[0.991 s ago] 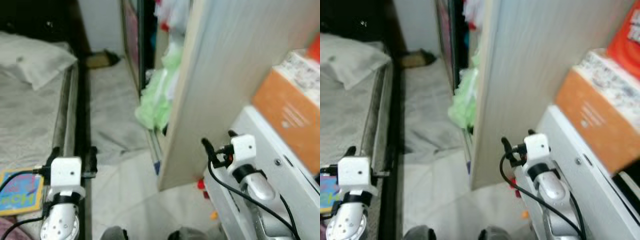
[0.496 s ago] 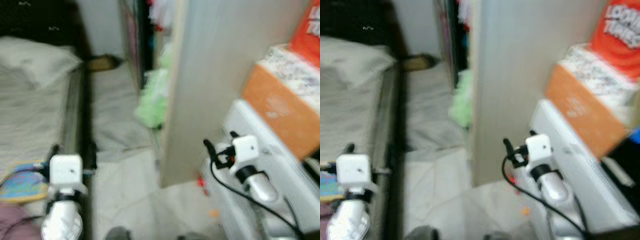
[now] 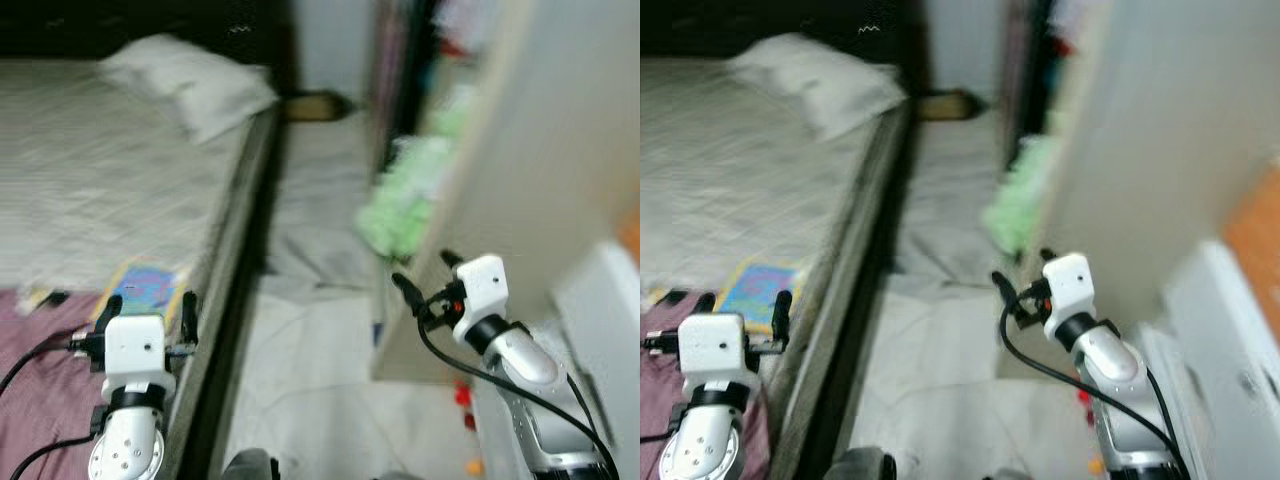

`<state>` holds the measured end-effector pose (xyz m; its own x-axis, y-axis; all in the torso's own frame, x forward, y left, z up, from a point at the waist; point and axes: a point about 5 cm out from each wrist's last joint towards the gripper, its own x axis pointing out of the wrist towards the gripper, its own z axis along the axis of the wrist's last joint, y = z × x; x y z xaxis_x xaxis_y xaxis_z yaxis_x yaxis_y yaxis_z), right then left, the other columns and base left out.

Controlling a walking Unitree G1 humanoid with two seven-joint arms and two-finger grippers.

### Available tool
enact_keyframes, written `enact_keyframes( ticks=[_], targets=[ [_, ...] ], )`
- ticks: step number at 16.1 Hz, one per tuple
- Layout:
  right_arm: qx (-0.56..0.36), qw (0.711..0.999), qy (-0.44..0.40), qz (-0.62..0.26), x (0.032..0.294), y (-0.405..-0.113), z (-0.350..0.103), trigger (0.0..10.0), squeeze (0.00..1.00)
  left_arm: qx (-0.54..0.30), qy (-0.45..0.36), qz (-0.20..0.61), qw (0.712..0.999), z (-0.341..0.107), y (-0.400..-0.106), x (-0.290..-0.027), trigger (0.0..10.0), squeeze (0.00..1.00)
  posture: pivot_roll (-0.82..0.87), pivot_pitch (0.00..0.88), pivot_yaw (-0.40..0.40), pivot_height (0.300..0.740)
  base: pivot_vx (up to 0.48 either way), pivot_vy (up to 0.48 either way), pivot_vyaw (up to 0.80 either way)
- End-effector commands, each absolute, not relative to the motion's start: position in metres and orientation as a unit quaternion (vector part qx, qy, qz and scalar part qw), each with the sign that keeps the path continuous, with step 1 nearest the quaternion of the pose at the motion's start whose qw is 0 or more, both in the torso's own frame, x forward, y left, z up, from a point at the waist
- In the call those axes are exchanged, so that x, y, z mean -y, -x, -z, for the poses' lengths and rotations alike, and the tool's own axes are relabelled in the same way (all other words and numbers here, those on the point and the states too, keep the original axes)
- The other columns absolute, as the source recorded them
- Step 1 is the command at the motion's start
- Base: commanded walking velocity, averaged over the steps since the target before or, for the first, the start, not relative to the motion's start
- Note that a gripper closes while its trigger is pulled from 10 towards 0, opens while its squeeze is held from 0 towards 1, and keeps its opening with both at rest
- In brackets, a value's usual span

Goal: Clean up the room

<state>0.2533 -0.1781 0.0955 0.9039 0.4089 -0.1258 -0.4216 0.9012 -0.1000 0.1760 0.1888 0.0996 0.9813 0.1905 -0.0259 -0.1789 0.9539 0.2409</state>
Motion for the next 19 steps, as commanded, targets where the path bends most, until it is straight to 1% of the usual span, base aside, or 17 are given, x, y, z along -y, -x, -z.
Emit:
enact_keyframes(
  ticks=[1, 2, 3, 5, 9, 11, 17, 19],
  targets=[
    [-0.063, 0.971, 0.057, -0.224, 0.179, -0.249, -0.092, 10.0, 0.00, -0.024, -0.125, -0.096, 0.987, -0.101, -0.176, -0.190, 10.0, 0.00, -0.05, 0.040, -0.023, 0.740, 0.000, 0.000, 0.80],
    [-0.080, 0.961, 0.044, -0.262, 0.173, -0.245, -0.089, 10.0, 0.00, -0.025, -0.125, -0.093, 0.987, -0.100, -0.176, -0.190, 10.0, 0.00, -0.05, 0.039, -0.021, 0.740, 0.000, 0.000, 0.80],
    [-0.083, 0.955, 0.043, -0.282, 0.170, -0.244, -0.088, 10.0, 0.00, -0.025, -0.125, -0.091, 0.988, -0.100, -0.176, -0.189, 10.0, 0.00, -0.05, 0.039, -0.020, 0.740, 0.000, 0.000, 0.80],
    [-0.081, 0.949, 0.042, -0.301, 0.166, -0.248, -0.090, 10.0, 0.00, -0.025, -0.125, -0.088, 0.988, -0.100, -0.177, -0.189, 10.0, 0.00, -0.05, 0.039, -0.019, 0.740, 0.000, 0.000, 0.80],
    [-0.030, 0.968, 0.048, -0.246, 0.162, -0.272, -0.104, 10.0, 0.00, -0.021, -0.125, -0.092, 0.988, -0.100, -0.180, -0.189, 10.0, 0.00, -0.04, 0.031, -0.020, 0.740, 0.000, 0.000, 0.80],
    [-0.006, 0.976, 0.038, -0.215, 0.160, -0.282, -0.112, 10.0, 0.00, -0.018, -0.119, -0.106, 0.987, -0.101, -0.182, -0.192, 10.0, 0.00, -0.03, 0.025, -0.020, 0.740, 0.000, 0.000, 0.80],
    [0.003, 0.981, 0.030, -0.194, 0.153, -0.286, -0.108, 10.0, 0.00, -0.022, -0.110, -0.106, 0.988, -0.098, -0.188, -0.194, 10.0, 0.00, -0.03, 0.016, -0.006, 0.740, 0.000, 0.000, 0.80],
    [0.008, 0.981, 0.025, -0.192, 0.150, -0.287, -0.109, 10.0, 0.00, -0.009, -0.108, -0.104, 0.989, -0.103, -0.193, -0.195, 10.0, 0.00, -0.04, 0.021, 0.002, 0.740, 0.000, 0.000, 0.61]
  ],
)
